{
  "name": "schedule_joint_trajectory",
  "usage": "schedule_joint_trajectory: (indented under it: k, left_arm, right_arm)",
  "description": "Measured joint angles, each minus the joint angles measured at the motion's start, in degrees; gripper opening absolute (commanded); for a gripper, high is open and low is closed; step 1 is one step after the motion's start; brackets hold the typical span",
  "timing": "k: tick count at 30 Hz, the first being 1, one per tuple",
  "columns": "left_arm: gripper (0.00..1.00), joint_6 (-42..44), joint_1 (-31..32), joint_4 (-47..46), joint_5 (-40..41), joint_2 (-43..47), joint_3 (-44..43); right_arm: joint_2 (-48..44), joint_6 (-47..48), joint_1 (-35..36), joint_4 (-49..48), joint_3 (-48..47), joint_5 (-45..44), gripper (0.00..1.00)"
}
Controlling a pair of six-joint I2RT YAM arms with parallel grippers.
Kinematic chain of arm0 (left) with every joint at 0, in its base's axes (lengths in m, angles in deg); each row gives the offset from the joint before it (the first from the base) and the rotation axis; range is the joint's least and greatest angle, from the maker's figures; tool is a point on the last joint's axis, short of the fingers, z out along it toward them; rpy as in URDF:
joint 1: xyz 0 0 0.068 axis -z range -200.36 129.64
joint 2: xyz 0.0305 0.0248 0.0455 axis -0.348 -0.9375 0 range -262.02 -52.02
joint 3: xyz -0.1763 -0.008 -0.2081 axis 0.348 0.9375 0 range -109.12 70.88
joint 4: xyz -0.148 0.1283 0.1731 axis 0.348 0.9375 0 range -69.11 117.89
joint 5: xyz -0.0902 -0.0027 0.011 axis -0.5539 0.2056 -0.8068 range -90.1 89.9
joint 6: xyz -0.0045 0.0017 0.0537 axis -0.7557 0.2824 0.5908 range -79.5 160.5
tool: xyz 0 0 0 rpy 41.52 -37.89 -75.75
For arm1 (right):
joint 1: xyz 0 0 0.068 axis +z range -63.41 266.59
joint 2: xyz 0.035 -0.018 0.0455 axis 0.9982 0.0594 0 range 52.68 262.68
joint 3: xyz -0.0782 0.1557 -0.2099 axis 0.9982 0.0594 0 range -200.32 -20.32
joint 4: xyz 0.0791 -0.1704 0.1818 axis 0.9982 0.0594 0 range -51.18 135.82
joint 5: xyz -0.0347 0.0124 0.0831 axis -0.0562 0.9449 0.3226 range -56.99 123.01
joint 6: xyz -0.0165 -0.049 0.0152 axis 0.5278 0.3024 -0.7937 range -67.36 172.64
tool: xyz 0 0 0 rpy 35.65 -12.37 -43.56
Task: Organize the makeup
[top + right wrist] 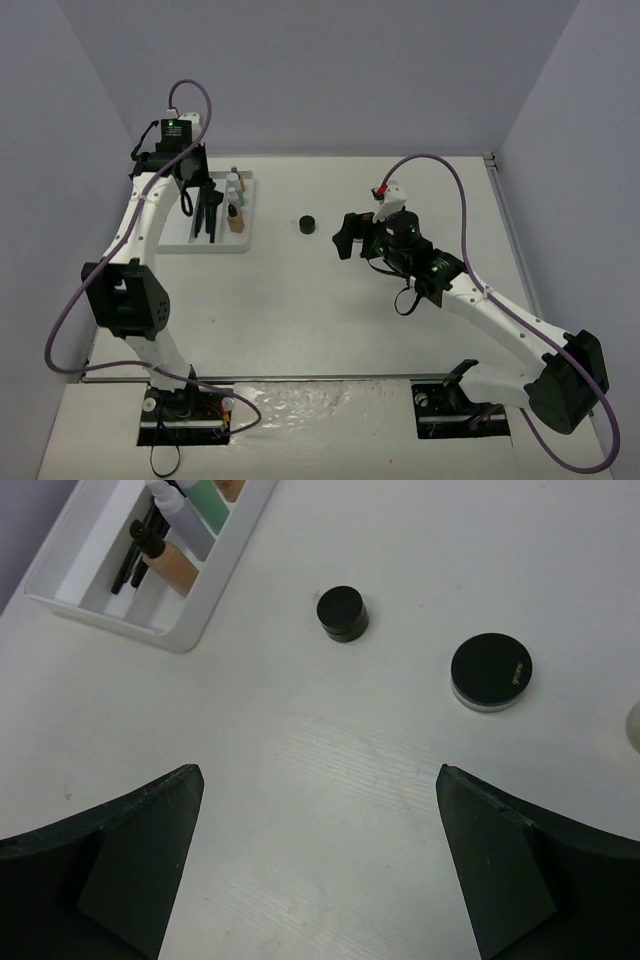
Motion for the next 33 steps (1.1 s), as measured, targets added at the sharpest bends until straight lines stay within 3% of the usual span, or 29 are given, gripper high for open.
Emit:
schedule_joint_trajectory:
  k: [8, 15, 20, 26, 31, 33]
  left_arm:
    - [0.17, 5.23, -3.46, 0.93, -1.20, -21.32, -8.01]
    - [0.36, 6.31, -5.19, 1.23, -1.63, -29.14, -11.78]
    - [0.40, 6.45, -6.04, 0.59, -1.91, -29.40, -14.02]
    - [0.64, 5.62, -6.23, 0.27, -2.14, -24.90, -12.28]
    - [0.85, 4.60, -4.24, 0.57, -2.49, -13.80, -9.05]
    - [0.89, 4.24, -1.21, 0.45, -2.30, -8.84, -8.32]
  right_arm:
    - [-0.56, 2.01, -1.41, 3.19, 0.00, -2.50, 1.00]
    - [-1.79, 2.47, -3.54, 4.57, 0.00, -2.95, 1.00]
    - [-1.82, 2.51, -4.62, 4.95, 0.00, -2.92, 1.00]
    - [-1.89, 2.97, -5.29, 5.00, 0.00, -2.89, 1.00]
    - [-2.53, 3.52, -5.90, 5.28, 0.00, -2.87, 1.00]
    - [-3.33, 3.64, -6.24, 5.45, 0.00, -2.89, 1.00]
